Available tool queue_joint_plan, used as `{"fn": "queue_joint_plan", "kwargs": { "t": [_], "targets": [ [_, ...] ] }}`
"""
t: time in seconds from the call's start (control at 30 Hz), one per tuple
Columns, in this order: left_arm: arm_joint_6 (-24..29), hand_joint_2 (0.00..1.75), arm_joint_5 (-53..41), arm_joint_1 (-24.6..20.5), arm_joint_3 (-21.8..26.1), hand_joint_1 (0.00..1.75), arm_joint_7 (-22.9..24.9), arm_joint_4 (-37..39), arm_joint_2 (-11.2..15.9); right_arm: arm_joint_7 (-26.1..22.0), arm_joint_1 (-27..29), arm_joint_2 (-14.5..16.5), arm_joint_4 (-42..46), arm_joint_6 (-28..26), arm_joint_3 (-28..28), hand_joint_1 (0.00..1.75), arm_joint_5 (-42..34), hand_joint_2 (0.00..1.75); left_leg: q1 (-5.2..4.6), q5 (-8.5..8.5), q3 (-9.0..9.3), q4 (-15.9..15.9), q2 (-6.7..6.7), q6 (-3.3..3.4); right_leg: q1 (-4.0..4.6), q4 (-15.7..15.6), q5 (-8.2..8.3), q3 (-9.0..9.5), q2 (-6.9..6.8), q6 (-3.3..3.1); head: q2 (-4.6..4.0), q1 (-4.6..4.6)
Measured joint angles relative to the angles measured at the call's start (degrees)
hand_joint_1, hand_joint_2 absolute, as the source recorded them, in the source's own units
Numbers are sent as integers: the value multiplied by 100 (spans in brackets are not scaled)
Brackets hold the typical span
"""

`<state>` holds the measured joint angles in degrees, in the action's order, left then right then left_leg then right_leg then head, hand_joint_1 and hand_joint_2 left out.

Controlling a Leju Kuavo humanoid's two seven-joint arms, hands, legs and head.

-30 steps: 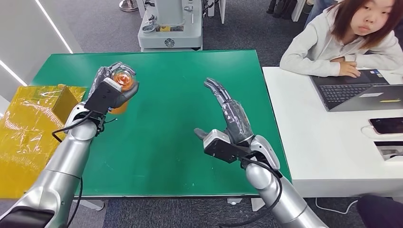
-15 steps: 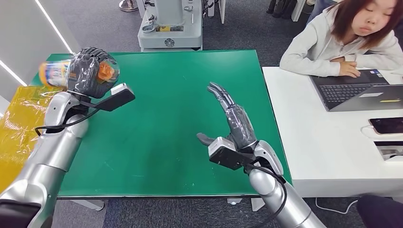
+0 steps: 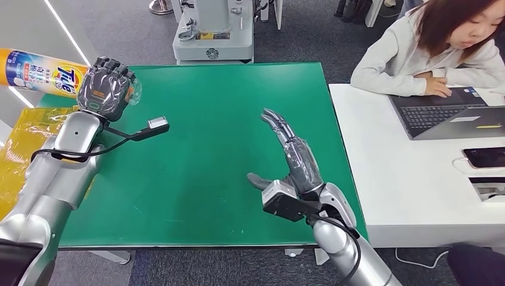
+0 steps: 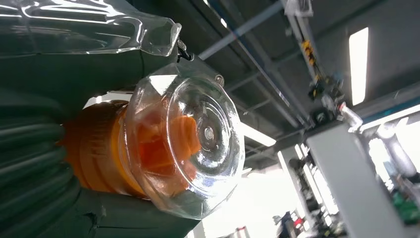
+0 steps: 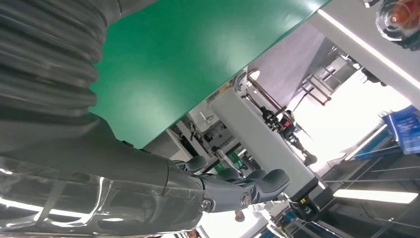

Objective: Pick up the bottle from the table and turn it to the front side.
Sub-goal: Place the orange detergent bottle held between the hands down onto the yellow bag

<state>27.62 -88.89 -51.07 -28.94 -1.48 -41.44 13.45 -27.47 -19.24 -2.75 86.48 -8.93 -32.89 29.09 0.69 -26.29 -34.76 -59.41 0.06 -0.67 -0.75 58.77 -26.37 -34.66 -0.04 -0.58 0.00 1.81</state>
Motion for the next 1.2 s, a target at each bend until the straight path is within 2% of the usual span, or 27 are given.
{"fn": "queue_joint_plan", "kwargs": {
  "t": [0.3,0.5,0.8,1.2],
  "targets": [
    [-324,175,-41,-384,-55,175,297,1032,128,1,313,-18,117,73,204,0,-95,175,1,0,0,1,1,0,1,0,0,-1,1,0,0,1],
    [-517,175,12,-537,-38,175,405,1445,237,-48,489,-39,121,96,343,0,-142,175,0,0,-1,1,2,0,0,0,0,0,2,0,0,0],
    [-874,175,118,-551,262,175,625,1827,603,-234,826,-153,112,63,560,0,-313,175,1,-1,-2,2,6,0,1,0,-1,-3,7,-1,0,1],
    [-1338,175,59,-294,577,175,541,2188,643,-181,1030,-199,130,105,802,0,-234,175,0,-1,-2,2,6,0,0,0,-1,-2,7,-1,0,0]
  ]
}}
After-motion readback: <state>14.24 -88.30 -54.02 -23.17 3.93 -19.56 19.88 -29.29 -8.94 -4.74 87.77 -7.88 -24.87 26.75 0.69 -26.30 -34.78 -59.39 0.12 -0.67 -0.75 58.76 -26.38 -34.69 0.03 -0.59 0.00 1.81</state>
